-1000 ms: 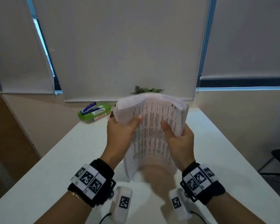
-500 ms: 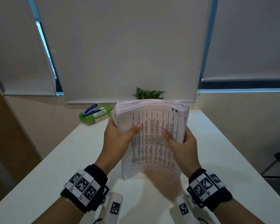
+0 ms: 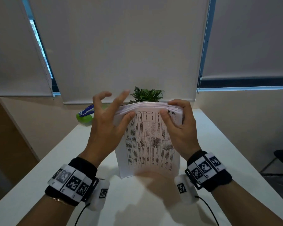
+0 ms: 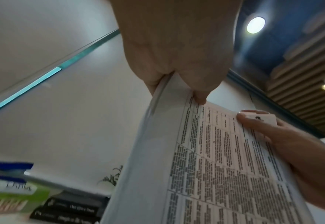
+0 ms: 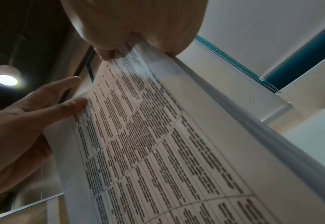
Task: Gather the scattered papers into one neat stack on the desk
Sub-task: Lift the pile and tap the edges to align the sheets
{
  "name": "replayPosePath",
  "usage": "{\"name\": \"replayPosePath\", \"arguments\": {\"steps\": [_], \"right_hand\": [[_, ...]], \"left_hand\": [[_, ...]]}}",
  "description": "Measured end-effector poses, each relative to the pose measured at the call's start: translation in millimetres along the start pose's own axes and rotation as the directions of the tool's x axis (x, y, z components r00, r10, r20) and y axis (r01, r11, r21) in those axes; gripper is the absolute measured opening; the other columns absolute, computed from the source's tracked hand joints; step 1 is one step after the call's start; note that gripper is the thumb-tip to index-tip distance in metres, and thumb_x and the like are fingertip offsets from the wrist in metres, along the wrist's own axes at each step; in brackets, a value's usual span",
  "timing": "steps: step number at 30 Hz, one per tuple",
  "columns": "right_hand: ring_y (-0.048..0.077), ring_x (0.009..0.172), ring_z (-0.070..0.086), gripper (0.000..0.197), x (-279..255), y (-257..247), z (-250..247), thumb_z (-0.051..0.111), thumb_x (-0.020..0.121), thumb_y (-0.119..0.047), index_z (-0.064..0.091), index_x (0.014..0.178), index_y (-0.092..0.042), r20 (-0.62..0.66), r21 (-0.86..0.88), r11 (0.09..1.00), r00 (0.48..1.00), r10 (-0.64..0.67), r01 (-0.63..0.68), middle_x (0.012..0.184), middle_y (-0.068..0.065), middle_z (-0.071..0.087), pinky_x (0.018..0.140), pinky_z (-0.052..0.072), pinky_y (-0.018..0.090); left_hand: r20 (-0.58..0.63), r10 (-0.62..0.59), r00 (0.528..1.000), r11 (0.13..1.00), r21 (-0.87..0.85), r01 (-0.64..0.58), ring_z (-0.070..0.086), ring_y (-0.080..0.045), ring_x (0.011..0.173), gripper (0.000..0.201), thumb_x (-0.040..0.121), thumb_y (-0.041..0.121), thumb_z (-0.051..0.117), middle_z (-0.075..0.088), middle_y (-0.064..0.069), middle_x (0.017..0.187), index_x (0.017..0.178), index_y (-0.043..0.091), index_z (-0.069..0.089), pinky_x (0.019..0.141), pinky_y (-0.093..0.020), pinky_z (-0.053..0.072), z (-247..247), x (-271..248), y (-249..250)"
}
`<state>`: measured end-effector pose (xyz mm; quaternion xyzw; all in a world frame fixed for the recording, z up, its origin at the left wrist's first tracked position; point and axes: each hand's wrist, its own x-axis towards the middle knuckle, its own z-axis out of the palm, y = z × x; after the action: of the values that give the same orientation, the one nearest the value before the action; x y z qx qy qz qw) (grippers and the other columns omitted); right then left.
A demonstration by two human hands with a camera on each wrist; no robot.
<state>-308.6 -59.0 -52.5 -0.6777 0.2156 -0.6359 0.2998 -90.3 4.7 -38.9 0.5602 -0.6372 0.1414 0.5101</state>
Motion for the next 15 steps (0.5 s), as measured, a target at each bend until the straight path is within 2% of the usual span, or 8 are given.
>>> {"name": "replayPosePath", "arguments": {"steps": [1, 2, 4, 6, 8, 10, 12, 15], "right_hand": [[0.016, 0.095, 0.076, 0.025, 0.5, -0.1, -0.1, 0.066, 0.100, -0.017, 0.052, 0.114, -0.033, -0.002, 0.003, 1.000, 1.000, 0.000, 0.000, 0.105, -0.025, 0.069, 0.068, 0.067, 0.039], [0.015, 0.094, 0.076, 0.024, 1.0, 0.1, -0.3, 0.065, 0.100, -0.017, 0.052, 0.113, -0.033, -0.006, 0.001, 1.000, 1.000, -0.002, 0.002, 0.104, -0.026, 0.069, 0.068, 0.066, 0.038], [0.013, 0.092, 0.076, 0.022, 0.8, 1.7, -0.3, 0.065, 0.100, -0.018, 0.052, 0.111, -0.031, -0.005, -0.012, 1.000, 1.000, -0.008, 0.008, 0.101, -0.026, 0.069, 0.067, 0.066, 0.036], [0.013, 0.091, 0.076, 0.019, 1.4, 2.3, 0.7, 0.064, 0.101, -0.019, 0.051, 0.110, -0.030, 0.004, -0.022, 1.000, 1.000, -0.016, 0.016, 0.100, -0.027, 0.070, 0.065, 0.066, 0.035], [0.010, 0.090, 0.076, 0.016, 3.4, 2.3, -0.9, 0.061, 0.103, -0.018, 0.051, 0.107, -0.030, -0.003, -0.026, 1.000, 1.000, -0.017, 0.017, 0.098, -0.028, 0.070, 0.065, 0.066, 0.032], [0.009, 0.090, 0.075, 0.016, 5.0, 1.6, -4.8, 0.059, 0.103, -0.015, 0.051, 0.106, -0.029, -0.028, -0.001, 1.000, 0.999, -0.018, 0.018, 0.097, -0.026, 0.070, 0.065, 0.064, 0.029], [0.013, 0.090, 0.077, 0.023, 4.7, 2.2, -8.7, 0.063, 0.101, -0.013, 0.051, 0.113, -0.029, -0.041, 0.085, 0.996, 0.999, 0.021, -0.017, 0.100, -0.017, 0.072, 0.067, 0.065, 0.031], [0.024, 0.096, 0.078, 0.049, 4.6, 1.7, -10.6, 0.077, 0.090, -0.008, 0.054, 0.130, -0.024, 0.086, 0.209, 0.958, 0.980, 0.181, -0.195, 0.112, 0.008, 0.073, 0.075, 0.066, 0.042]], "left_hand": [[0.013, 0.014, 1.000, 1.000, -0.003, -0.014, 0.041, 0.013, 0.106, 0.045, 0.099, 0.040, 0.071, 0.035, -0.002, 0.146, 0.143, 0.043, 0.061, 0.092, -0.003, 0.047, -0.8, 0.8, 0.8], [0.037, 0.016, 0.999, 1.000, -0.020, -0.015, 0.043, 0.014, 0.108, 0.042, 0.100, 0.040, 0.069, 0.035, -0.002, 0.146, 0.141, 0.042, 0.063, 0.094, -0.008, 0.049, -1.3, 2.0, 3.0], [0.068, -0.003, 0.998, 1.000, -0.027, 0.005, 0.047, 0.005, 0.115, 0.042, 0.100, 0.040, 0.069, 0.036, -0.002, 0.146, 0.142, 0.039, 0.065, 0.099, -0.026, 0.055, -1.3, 4.2, 7.2], [0.063, -0.040, 0.997, 0.999, -0.007, 0.040, 0.049, -0.010, 0.120, 0.058, 0.096, 0.040, 0.074, 0.038, -0.004, 0.145, 0.151, 0.041, 0.054, 0.096, -0.020, 0.052, -0.1, 5.6, 7.9], [0.029, -0.136, 0.990, 0.984, -0.112, 0.139, 0.054, -0.008, 0.115, 0.081, 0.087, 0.042, 0.084, 0.045, 0.001, 0.141, 0.155, 0.048, 0.041, 0.086, -0.011, 0.049, 0.2, 4.8, 8.4], [0.063, -0.304, 0.951, 0.867, -0.395, 0.303, 0.068, -0.008, 0.107, 0.091, 0.077, 0.037, 0.092, 0.058, 0.004, 0.131, 0.153, 0.046, 0.041, 0.081, -0.023, 0.062, 0.0, 0.2, 8.6], [0.231, -0.406, 0.884, 0.632, -0.629, 0.454, 0.078, -0.016, 0.101, 0.071, 0.077, 0.029, 0.088, 0.075, 0.001, 0.119, 0.142, 0.030, 0.058, 0.084, -0.042, 0.067, 2.2, -5.8, 9.1], [0.326, -0.440, 0.837, 0.494, -0.690, 0.529, 0.079, -0.030, 0.105, 0.036, 0.081, 0.028, 0.081, 0.083, -0.007, 0.111, 0.117, 0.022, 0.076, 0.092, -0.053, 0.064, 10.1, -10.8, 8.2]]}}
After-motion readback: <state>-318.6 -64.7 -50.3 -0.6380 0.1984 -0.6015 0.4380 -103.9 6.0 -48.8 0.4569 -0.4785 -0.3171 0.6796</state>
